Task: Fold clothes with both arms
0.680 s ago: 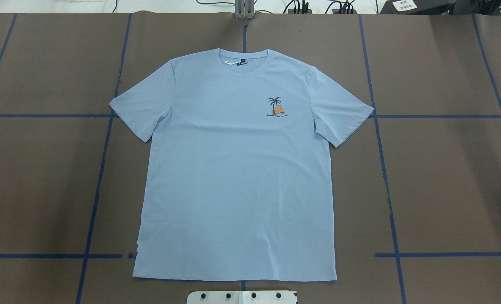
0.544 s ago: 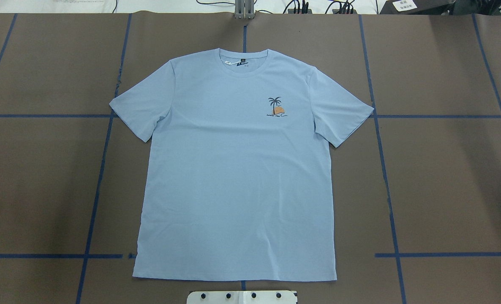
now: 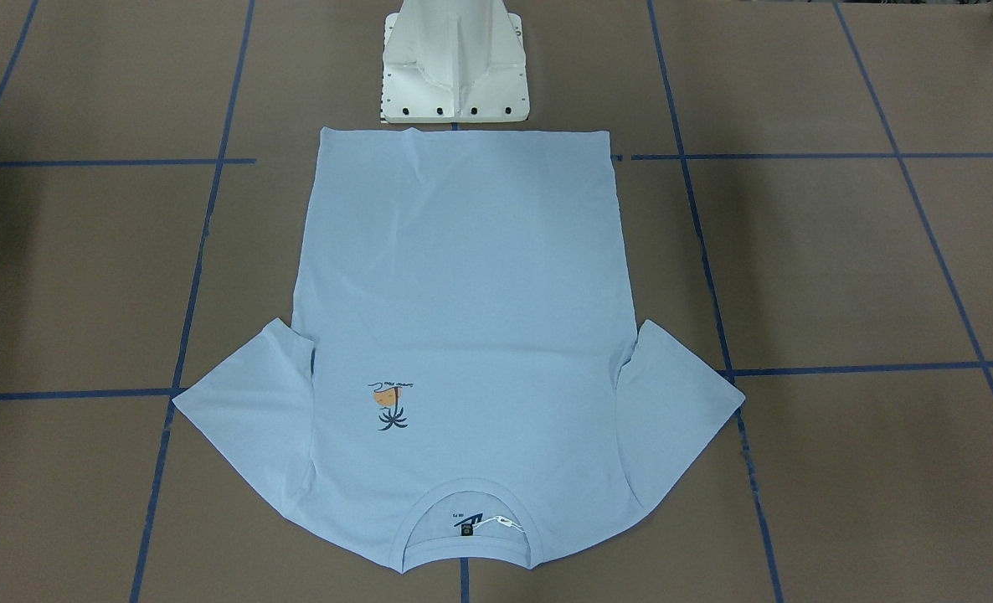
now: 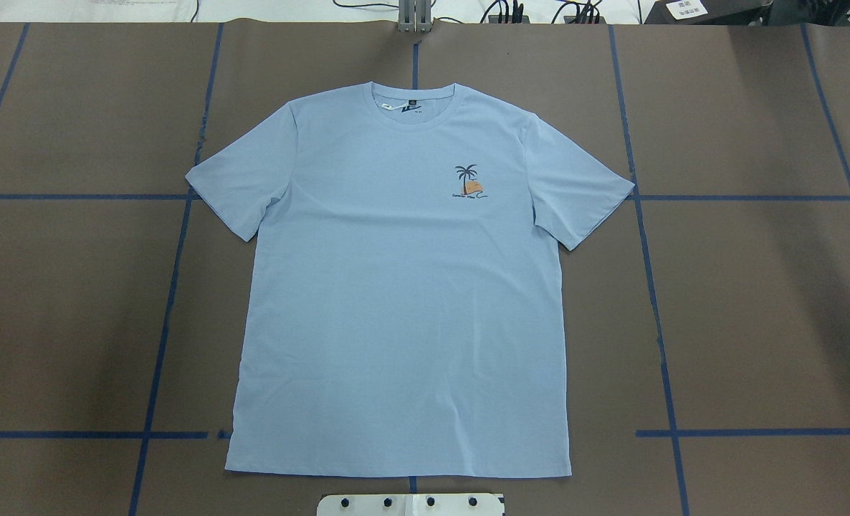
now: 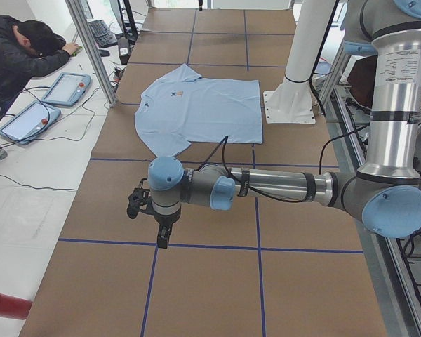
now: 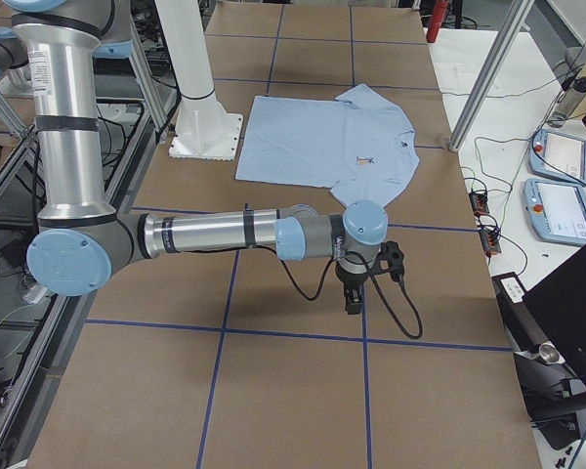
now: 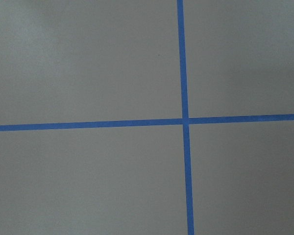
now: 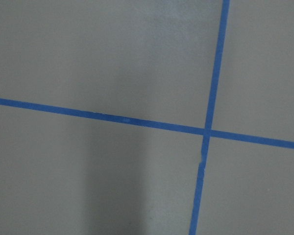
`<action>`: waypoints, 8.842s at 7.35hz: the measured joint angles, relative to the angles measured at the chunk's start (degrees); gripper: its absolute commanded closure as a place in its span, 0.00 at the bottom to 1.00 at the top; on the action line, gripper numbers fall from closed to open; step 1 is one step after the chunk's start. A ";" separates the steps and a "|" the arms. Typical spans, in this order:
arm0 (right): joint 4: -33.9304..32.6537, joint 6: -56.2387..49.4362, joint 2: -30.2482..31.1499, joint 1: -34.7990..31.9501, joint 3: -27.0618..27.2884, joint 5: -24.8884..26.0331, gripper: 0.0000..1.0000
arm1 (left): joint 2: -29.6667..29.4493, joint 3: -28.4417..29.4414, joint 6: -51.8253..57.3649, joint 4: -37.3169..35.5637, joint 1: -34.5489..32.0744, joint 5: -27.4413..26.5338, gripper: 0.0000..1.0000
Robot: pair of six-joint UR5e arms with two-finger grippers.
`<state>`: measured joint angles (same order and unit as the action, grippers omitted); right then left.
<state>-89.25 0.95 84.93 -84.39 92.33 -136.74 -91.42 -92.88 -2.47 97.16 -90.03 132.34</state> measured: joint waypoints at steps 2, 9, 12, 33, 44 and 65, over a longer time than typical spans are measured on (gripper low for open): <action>3.09 1.12 -6.64 3.98 -3.08 -0.59 0.00 | -5.81 -0.21 0.04 0.81 2.24 0.36 0.00; 41.54 35.55 -15.17 25.13 -15.95 12.13 0.00 | -11.45 0.34 -5.73 6.76 10.33 0.83 0.00; 38.70 39.31 -17.21 30.38 -16.56 14.62 0.01 | -11.26 0.58 -6.58 7.03 10.56 0.89 0.00; 26.39 51.62 -48.24 42.33 -33.59 35.48 0.00 | -11.30 8.90 -6.88 19.30 10.58 0.81 0.00; -10.12 51.82 -35.23 35.91 0.03 19.04 0.00 | -21.01 8.97 -64.70 27.72 38.17 -23.44 0.01; -0.60 54.00 -26.70 36.21 3.87 20.72 0.00 | -44.20 22.50 -75.25 13.50 47.15 -29.52 1.00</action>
<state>-89.85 54.95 58.24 -48.19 96.20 -116.01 -135.62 -70.39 -77.71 110.67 -42.89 102.82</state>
